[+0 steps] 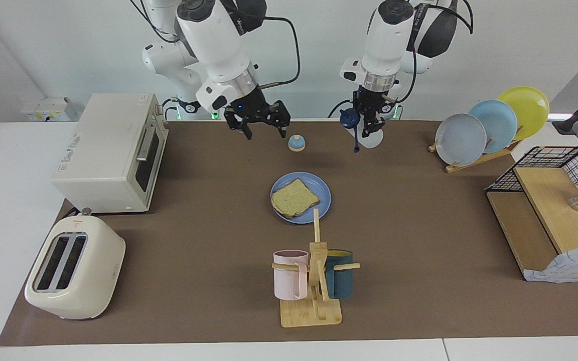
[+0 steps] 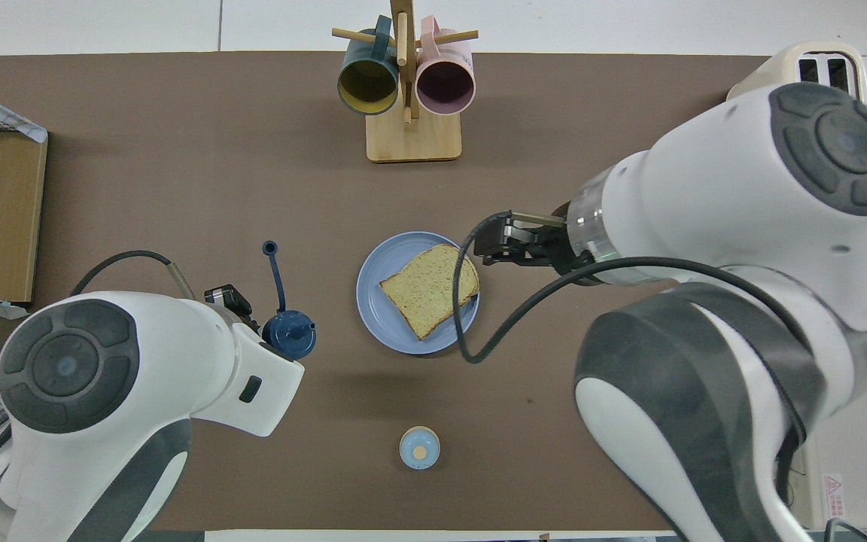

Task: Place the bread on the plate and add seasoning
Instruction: 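Withdraw the right gripper from the bottle toward the toaster, then tilt and shake the bottle over the bread with the left gripper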

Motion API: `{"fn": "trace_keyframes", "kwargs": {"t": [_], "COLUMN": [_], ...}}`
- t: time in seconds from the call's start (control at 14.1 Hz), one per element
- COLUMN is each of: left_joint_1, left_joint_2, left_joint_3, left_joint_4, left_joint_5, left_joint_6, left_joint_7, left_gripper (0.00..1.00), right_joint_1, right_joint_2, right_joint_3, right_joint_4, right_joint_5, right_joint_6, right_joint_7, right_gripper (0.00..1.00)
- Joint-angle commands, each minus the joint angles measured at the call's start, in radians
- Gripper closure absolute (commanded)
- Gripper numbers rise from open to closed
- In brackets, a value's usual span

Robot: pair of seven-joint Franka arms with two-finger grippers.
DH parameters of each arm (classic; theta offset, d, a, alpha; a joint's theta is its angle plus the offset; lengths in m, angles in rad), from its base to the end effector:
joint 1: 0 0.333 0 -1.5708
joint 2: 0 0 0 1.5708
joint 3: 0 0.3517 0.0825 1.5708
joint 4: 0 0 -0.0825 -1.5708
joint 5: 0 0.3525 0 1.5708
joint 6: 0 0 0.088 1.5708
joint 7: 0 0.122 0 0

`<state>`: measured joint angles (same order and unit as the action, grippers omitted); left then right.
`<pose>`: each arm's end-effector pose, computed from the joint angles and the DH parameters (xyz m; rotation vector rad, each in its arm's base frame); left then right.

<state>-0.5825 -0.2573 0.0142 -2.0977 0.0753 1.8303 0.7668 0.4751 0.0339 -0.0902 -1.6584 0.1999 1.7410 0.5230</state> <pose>0.3741 -0.2296 0.5571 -2.3946 1.9271 0.0259 0.5000 0.2261 0.6054 -2.9343 0.2458 0.0615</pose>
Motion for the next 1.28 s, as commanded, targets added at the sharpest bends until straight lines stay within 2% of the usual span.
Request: {"fn": "trace_keyframes", "kwargs": {"t": [0.0,0.14,0.21,0.28,0.43,0.57,0.71,0.85,0.92,1.21], "left_joint_1": [-0.01,-0.011,-0.011,-0.016,-0.058,-0.112,-0.173,-0.21,-0.229,-0.278], "left_joint_2": [0.061,0.102,0.152,0.22,0.332,0.421,0.505,0.636,0.673,0.679], "left_joint_3": [-0.026,-0.072,-0.095,-0.115,-0.122,-0.122,-0.12,-0.119,-0.119,-0.112], "left_joint_4": [0.051,0.06,0.097,0.161,0.273,0.336,0.35,0.437,0.468,0.476], "left_joint_5": [0.113,0.207,0.246,0.286,0.366,0.45,0.536,0.595,0.619,0.725], "left_joint_6": [-0.022,-0.028,-0.049,-0.098,-0.179,-0.244,-0.296,-0.362,-0.391,-0.474], "left_joint_7": [-0.034,-0.095,-0.136,-0.161,-0.21,-0.233,-0.276,-0.32,-0.323,-0.343], "left_gripper": [1.0,1.0,1.0,1.0,1.0,1.0,1.0,1.0,1.0,1.0], "right_joint_1": [-0.097,-0.183,-0.212,-0.252,-0.32,-0.337,-0.369,-0.392,-0.394,-0.409], "right_joint_2": [-0.064,-0.072,-0.072,-0.074,-0.074,-0.078,-0.086,-0.092,-0.091,-0.083], "right_joint_3": [0.007,0.003,0.004,0.013,0.023,0.012,0.01,0.012,0.017,0.018], "right_joint_4": [-0.023,-0.002,0.014,0.014,0.011,0.019,0.016,-0.001,0.0,0.014], "right_joint_5": [-0.085,-0.118,-0.158,-0.199,-0.205,-0.214,-0.22,-0.217,-0.218,-0.218], "right_joint_6": [-0.101,-0.161,-0.182,-0.181,-0.193,-0.199,-0.227,-0.225,-0.225,-0.23], "right_joint_7": [-0.157,-0.289,-0.329,-0.38,-0.454,-0.504,-0.529,-0.549,-0.549,-0.551], "right_gripper": [0.0,0.0,0.0,0.0,0.0,0.0,0.0,0.0,0.0,0.0]}}
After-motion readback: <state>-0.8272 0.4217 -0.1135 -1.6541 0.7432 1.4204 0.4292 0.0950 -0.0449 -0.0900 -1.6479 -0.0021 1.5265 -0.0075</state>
